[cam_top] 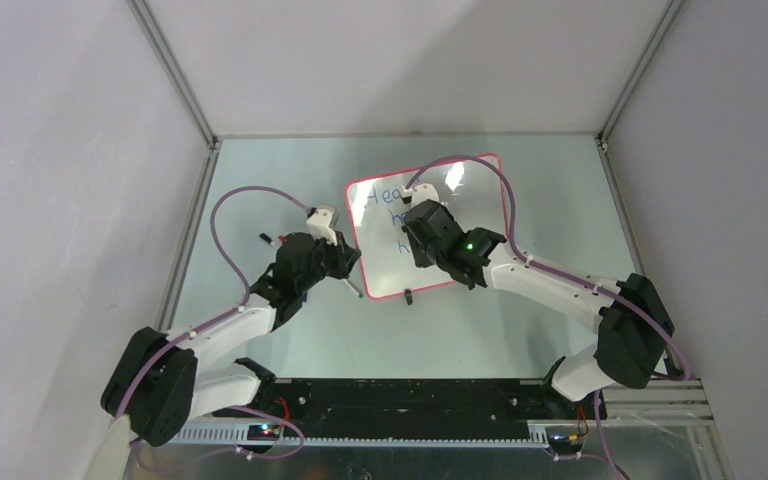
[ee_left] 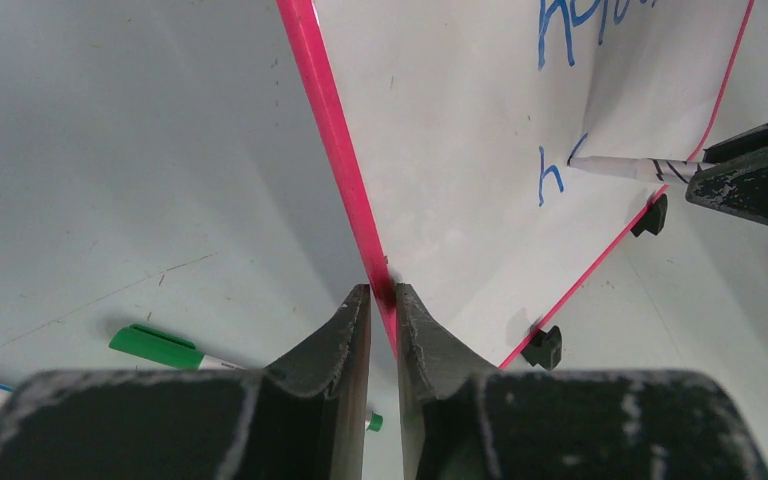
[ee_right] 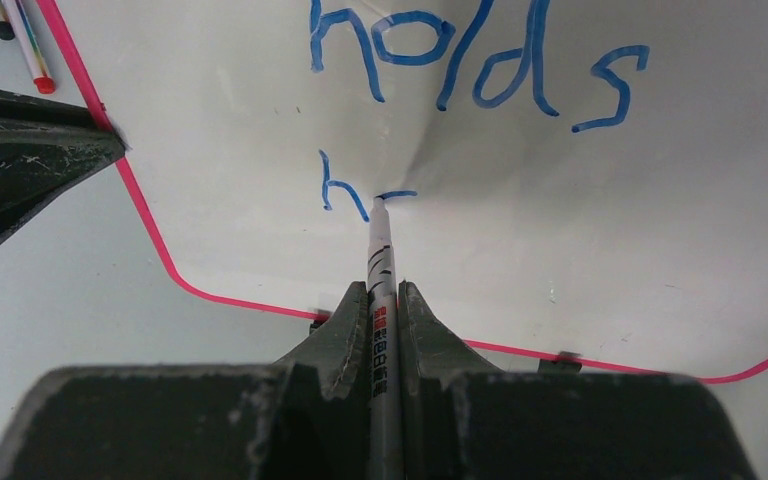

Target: Write a sentence on the whiteboard

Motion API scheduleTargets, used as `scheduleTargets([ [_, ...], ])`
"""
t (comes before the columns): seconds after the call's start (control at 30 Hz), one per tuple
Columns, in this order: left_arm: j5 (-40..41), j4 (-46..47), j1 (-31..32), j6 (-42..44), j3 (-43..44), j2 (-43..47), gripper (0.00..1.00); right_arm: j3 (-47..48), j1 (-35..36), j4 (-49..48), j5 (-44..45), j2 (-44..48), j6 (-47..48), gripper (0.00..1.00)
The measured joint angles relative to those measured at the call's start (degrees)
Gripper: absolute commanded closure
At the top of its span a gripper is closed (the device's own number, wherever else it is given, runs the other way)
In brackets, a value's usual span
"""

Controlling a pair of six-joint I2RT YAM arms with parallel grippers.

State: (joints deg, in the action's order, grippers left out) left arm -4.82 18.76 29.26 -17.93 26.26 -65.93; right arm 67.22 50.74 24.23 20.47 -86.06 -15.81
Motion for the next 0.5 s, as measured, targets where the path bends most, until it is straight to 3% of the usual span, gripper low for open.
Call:
scheduleTargets([
  [0.5, 0.0, 0.0, 0.0, 0.0, 0.02, 0.0, 0.8, 0.0, 0.0, 1.97, 0.31, -0.2, 0.0, 1.0],
])
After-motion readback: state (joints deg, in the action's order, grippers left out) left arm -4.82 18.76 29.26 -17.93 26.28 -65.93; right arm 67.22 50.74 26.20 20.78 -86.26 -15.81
